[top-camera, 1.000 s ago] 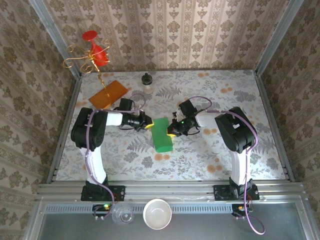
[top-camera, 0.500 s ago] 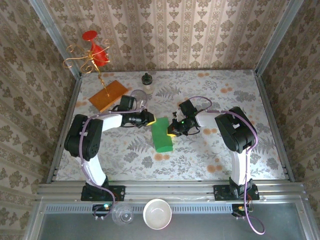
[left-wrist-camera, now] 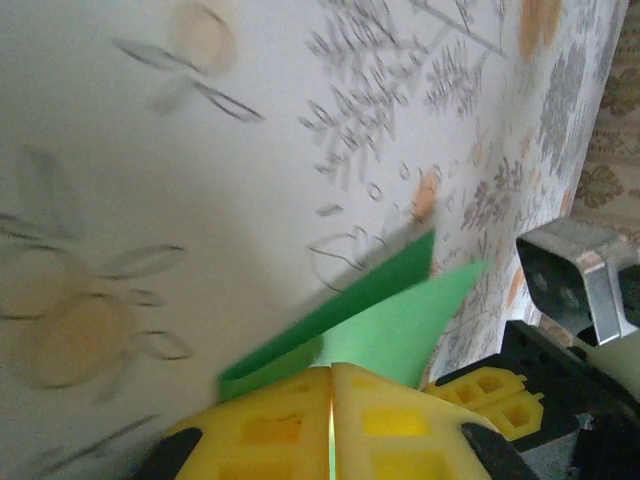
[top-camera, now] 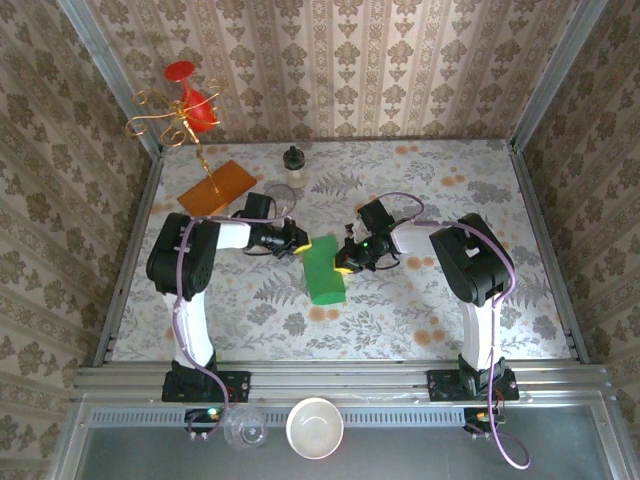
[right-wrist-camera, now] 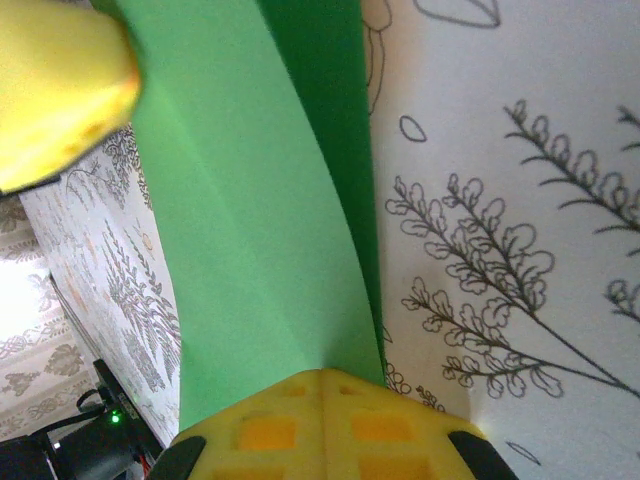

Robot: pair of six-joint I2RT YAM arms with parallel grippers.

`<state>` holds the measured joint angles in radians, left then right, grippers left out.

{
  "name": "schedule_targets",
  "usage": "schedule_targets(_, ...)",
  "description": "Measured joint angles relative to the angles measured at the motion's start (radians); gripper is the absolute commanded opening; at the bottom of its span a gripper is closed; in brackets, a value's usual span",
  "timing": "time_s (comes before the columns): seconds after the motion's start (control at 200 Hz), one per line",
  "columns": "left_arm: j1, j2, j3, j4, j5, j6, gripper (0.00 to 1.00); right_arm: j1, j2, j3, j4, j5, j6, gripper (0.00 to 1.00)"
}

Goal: Fold a paper plane with a square sheet of paper (pick it up from the middle)
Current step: First fold the square sheet of paper in half at the center of the table.

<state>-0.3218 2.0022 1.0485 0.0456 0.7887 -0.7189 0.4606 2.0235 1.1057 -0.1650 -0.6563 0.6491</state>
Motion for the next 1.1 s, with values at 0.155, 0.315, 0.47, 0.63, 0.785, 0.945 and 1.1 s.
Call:
schedule_targets(0.155, 0.080, 0.002, 0.035, -0.062, -0.034, 0.031, 0.12, 0.000, 0.000, 0.000, 0.000, 0.000, 0.000, 0.06)
schedule_targets(0.315, 0.087, -0.018, 0.040, -0.102, -0.068, 0.043, 0.12, 0.000, 0.000, 0.000, 0.000, 0.000, 0.000, 0.06)
schedule_targets(0.47, 0.014, -0.146, -0.016, -0.131, -0.108, 0.034, 0.12, 0.000, 0.000, 0.000, 0.000, 0.000, 0.000, 0.05)
schedule_targets(0.63, -0.145, -0.247, -0.067, -0.118, -0.124, -0.002, 0.12, 0.000, 0.000, 0.000, 0.001, 0.000, 0.000, 0.06)
schedule_targets(0.785, -0.245, -0.250, -0.134, -0.124, -0.119, -0.037, 0.12, 0.000, 0.000, -0.002, 0.002, 0.000, 0.000, 0.06)
schedule_targets(0.945, -0.261, -0.245, -0.153, -0.144, -0.114, -0.049, 0.11, 0.000, 0.000, -0.003, 0.004, 0.000, 0.000, 0.06)
schedule_targets(1.1, -0.266, -0.243, -0.187, -0.136, -0.112, -0.052, 0.11, -0.002, 0.000, -0.005, 0.008, -0.003, 0.001, 0.05)
